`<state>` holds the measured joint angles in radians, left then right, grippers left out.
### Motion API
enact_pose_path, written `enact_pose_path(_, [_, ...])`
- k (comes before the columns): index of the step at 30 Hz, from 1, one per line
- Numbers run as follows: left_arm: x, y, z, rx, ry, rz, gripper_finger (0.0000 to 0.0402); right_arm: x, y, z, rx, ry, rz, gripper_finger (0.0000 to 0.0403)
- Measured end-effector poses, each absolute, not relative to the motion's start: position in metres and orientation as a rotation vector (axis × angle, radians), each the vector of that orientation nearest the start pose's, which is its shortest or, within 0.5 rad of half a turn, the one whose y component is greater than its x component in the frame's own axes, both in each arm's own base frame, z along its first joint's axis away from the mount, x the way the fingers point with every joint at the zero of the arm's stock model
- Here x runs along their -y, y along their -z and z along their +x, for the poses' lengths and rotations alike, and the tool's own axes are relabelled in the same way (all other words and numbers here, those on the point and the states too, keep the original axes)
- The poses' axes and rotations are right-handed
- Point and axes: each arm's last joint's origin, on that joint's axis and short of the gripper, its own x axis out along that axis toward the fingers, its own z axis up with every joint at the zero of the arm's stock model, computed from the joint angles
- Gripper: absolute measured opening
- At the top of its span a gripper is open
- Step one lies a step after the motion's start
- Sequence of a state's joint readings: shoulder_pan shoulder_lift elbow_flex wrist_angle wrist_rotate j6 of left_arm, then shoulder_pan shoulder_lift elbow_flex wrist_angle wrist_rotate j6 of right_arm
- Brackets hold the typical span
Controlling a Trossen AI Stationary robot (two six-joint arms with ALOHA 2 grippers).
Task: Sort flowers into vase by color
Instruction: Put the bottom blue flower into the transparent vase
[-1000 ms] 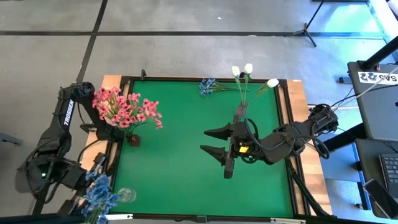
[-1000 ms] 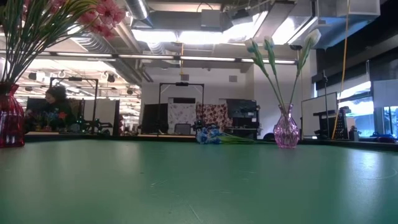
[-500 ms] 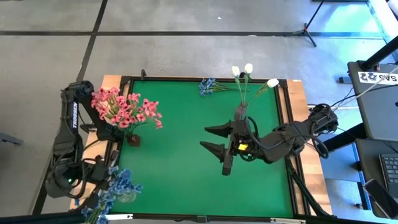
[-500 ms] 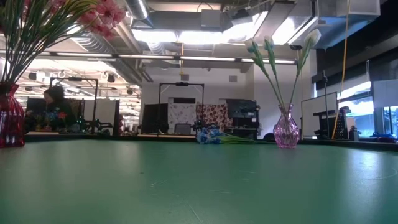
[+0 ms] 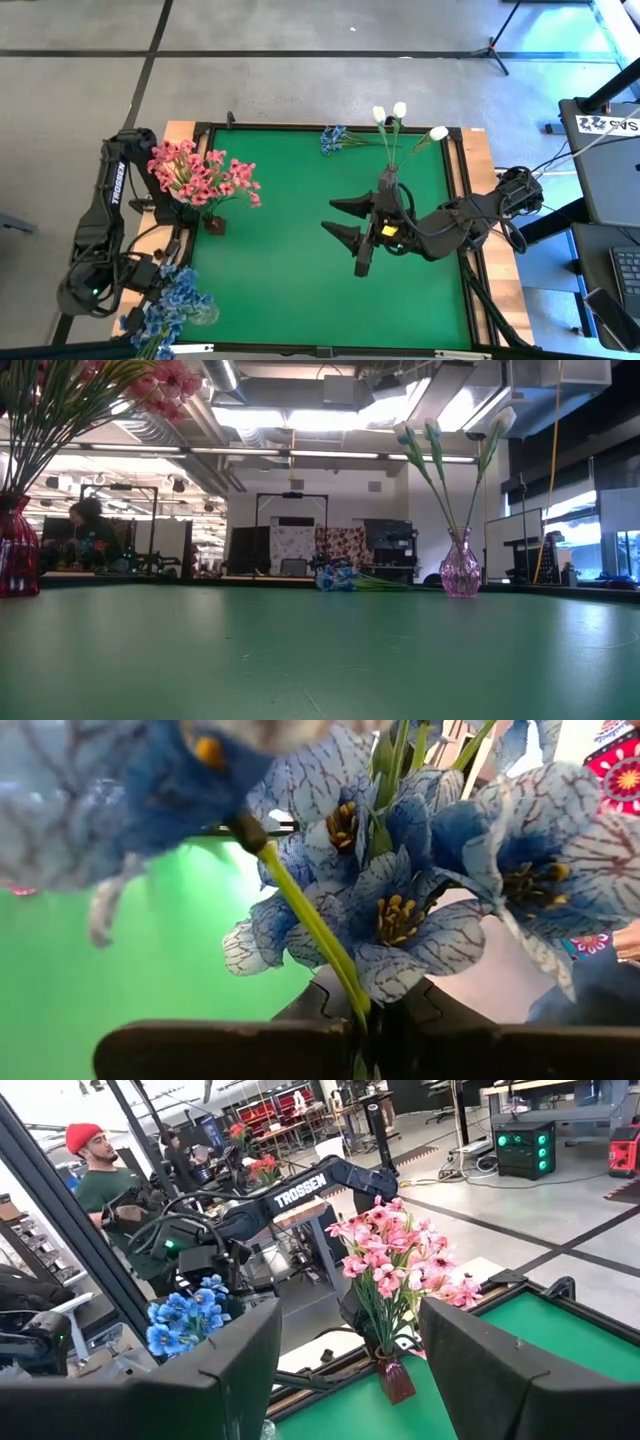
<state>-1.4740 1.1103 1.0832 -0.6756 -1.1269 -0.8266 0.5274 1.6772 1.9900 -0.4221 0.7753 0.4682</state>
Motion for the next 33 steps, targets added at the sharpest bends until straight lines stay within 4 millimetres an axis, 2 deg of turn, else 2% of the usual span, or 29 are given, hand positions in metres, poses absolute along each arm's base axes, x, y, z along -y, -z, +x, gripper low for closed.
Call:
enact_pose_path(9, [0.207, -0.321, 0.043, -0.297, 0.197, -0.156, 0.0010, -0.158, -0.489, 0.313, -0.019, 0.290, 0.400, 0.0237])
enact_pose_path(24, [0.208, -0.314, 0.034, -0.401, 0.284, -0.162, 0.0013, -0.158, -0.489, 0.313, -0.016, 0.291, 0.402, 0.0237])
enact_pose_path(33, [0.205, -0.311, 0.034, -0.418, 0.257, -0.186, 0.0078, -0.158, -0.489, 0.313, -0.014, 0.291, 0.411, 0.0237])
